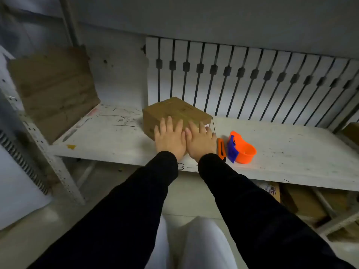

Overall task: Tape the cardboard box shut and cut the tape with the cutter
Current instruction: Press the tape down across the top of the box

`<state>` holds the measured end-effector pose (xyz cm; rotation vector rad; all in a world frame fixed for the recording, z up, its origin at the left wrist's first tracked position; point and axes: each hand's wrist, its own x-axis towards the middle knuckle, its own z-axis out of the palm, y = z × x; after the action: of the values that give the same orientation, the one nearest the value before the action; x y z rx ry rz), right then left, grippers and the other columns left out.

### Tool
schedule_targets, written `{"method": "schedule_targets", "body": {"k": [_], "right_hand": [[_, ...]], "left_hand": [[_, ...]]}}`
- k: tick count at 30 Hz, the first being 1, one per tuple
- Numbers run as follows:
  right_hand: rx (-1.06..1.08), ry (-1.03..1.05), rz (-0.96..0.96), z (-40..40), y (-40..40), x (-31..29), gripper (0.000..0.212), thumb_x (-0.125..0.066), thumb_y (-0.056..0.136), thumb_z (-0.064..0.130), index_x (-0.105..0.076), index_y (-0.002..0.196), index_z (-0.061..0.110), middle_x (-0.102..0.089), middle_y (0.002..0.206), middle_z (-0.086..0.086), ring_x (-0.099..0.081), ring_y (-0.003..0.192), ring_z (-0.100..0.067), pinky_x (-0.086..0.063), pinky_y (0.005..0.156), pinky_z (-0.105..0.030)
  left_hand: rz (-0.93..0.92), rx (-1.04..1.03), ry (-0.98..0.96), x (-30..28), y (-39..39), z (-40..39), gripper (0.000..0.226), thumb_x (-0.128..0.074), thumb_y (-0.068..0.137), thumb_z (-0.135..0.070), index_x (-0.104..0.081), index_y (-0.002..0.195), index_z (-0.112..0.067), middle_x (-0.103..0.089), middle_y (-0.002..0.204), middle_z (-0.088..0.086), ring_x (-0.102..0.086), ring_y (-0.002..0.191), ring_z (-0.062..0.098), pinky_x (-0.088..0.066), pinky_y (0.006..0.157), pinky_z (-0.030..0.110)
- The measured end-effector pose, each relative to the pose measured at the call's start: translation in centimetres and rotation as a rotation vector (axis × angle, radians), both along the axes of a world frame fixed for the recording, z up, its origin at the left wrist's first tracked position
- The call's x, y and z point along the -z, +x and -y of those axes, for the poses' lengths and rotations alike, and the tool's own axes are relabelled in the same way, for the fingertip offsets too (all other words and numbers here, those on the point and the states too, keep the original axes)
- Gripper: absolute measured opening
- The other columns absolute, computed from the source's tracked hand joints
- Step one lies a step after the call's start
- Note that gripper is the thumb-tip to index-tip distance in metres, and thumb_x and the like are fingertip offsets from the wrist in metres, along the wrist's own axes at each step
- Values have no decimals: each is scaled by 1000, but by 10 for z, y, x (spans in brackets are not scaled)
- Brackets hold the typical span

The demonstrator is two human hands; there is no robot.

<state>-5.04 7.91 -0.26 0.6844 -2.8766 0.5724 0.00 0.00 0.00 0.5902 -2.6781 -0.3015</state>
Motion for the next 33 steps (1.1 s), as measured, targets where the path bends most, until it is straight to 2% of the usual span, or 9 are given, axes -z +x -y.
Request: {"method": "schedule_targets", "body": {"k": [3, 7, 12, 17, 23, 25, 28, 30, 33], "right_hand": [[12, 61, 14, 7, -25, 13, 49, -17, 99, 44, -21, 146, 30, -19, 158, -9, -18, 144, -35, -14, 117, -49], [-82, 103, 11, 12, -57, 27, 47, -17, 100, 40, -22, 146, 29, -11, 160, -3, -9, 147, -31, -9, 119, -46], [-138, 83, 30, 20, -74, 35, 47, -19, 101, 34, -24, 146, 24, -16, 159, -5, -7, 148, -24, -6, 120, -41], [-102, 39, -39, 27, -62, 37, 46, -24, 100, 34, -37, 142, 21, -32, 153, -9, -20, 145, -28, -11, 120, -41], [-117, 36, -99, 40, -34, 30, 46, -32, 96, 41, -53, 129, 18, -53, 136, -12, -39, 133, -31, -12, 117, -42], [-154, 10, -122, 41, -28, 26, 44, -35, 95, 42, -61, 119, 17, -62, 125, -10, -49, 121, -30, -22, 113, -41], [-215, -77, -117, 36, -28, 22, 36, -38, 95, 37, -65, 106, 16, -68, 106, -7, -56, 103, -26, -38, 94, -37], [-165, -112, -111, 29, -35, 22, 35, -38, 95, 35, -62, 113, 18, -63, 118, -8, -52, 114, -27, -37, 98, -37], [-29, 14, 22, 19, -44, 26, 46, -30, 97, 39, -39, 140, 24, -31, 154, -6, -22, 143, -31, -13, 118, -44]], "left_hand": [[60, 27, -25, 14, -25, 6, 47, -25, 99, -32, -30, 145, -25, -17, 159, 5, -9, 147, 28, -12, 119, 47], [85, 91, 76, 28, -52, 14, 48, -26, 99, -29, -25, 147, -26, -16, 160, -1, -7, 148, 26, -11, 120, 49], [92, 105, 148, 35, -63, 24, 47, -25, 100, -28, -27, 146, -24, -29, 155, -1, -14, 147, 23, -18, 119, 47], [146, 141, 67, 36, -54, 36, 46, -25, 100, -25, -30, 145, -24, -28, 156, -1, -15, 147, 24, -16, 119, 47], [175, 61, 50, 27, -30, 59, 49, -31, 97, -18, -30, 145, -26, -26, 157, -2, -19, 146, 25, -16, 119, 45], [186, 27, 74, 23, -24, 60, 50, -34, 96, -16, -30, 145, -25, -25, 157, 0, -19, 146, 26, -15, 119, 45], [184, -18, 61, 18, -21, 60, 53, -41, 93, -12, -32, 144, -21, -24, 158, 3, -17, 146, 28, -14, 120, 44], [150, 13, 68, 18, -20, 60, 55, -41, 92, -7, -32, 144, -20, -25, 157, 3, -16, 146, 27, -15, 121, 42], [144, 133, 89, 24, -20, 58, 63, -43, 90, 0, -30, 146, -25, -24, 158, -1, -14, 147, 21, -13, 121, 38]]}}
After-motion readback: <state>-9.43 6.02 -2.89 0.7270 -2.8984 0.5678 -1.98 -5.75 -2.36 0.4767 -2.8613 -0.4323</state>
